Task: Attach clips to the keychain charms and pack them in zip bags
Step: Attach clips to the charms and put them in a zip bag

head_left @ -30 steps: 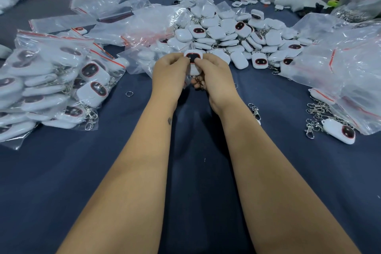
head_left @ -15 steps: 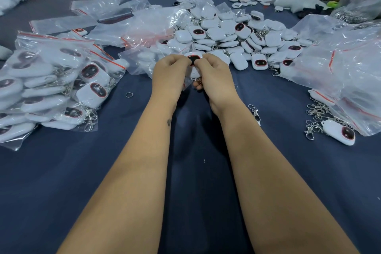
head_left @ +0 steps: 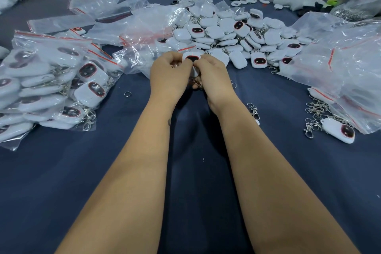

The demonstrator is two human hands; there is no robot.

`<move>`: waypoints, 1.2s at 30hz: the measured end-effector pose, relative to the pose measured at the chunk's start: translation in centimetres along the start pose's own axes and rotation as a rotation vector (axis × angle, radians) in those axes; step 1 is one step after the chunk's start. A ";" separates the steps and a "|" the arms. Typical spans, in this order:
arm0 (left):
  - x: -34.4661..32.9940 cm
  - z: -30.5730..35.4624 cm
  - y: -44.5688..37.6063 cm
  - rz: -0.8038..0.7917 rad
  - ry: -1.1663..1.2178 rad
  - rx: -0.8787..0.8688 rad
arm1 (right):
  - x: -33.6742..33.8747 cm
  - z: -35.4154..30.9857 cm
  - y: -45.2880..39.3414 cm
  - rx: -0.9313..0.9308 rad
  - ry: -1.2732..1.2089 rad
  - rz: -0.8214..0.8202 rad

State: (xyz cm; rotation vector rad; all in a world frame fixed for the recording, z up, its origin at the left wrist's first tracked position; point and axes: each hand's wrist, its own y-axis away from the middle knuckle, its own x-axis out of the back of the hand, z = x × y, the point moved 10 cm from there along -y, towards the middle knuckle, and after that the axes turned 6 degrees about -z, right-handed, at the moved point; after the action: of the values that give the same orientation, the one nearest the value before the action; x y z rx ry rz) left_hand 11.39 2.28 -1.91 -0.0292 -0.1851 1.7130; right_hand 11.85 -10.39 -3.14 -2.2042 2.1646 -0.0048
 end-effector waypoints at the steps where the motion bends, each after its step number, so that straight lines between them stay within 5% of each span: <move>1: 0.0 0.0 0.0 -0.004 0.000 0.002 | 0.0 0.0 0.0 0.001 0.001 0.003; 6: -0.3 -0.4 0.1 -0.046 0.068 0.050 | 0.4 -0.1 0.1 -0.007 -0.048 0.021; 16: 0.1 0.2 0.0 -0.006 -0.094 -0.071 | 1.5 -1.7 0.7 0.125 -0.749 0.038; 20: 0.3 0.4 0.3 0.040 -0.120 -0.073 | 0.8 -2.0 0.9 0.148 -0.569 0.043; 28: 1.8 1.1 0.7 0.164 -0.062 -0.065 | 1.4 -2.8 1.6 0.228 0.276 0.239; 32: 2.0 2.4 1.3 0.185 -0.030 -0.131 | 0.6 -3.2 1.6 0.245 0.462 0.190; 36: 1.9 3.3 1.9 0.202 -0.062 -0.181 | -0.2 -2.8 1.7 0.232 0.353 0.111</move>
State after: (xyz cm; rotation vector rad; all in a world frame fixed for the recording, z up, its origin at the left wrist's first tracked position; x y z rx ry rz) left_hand 8.85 3.59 1.27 -0.1330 -0.3939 1.8946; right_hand 10.03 -10.27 -0.40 -2.0759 2.3070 -0.6517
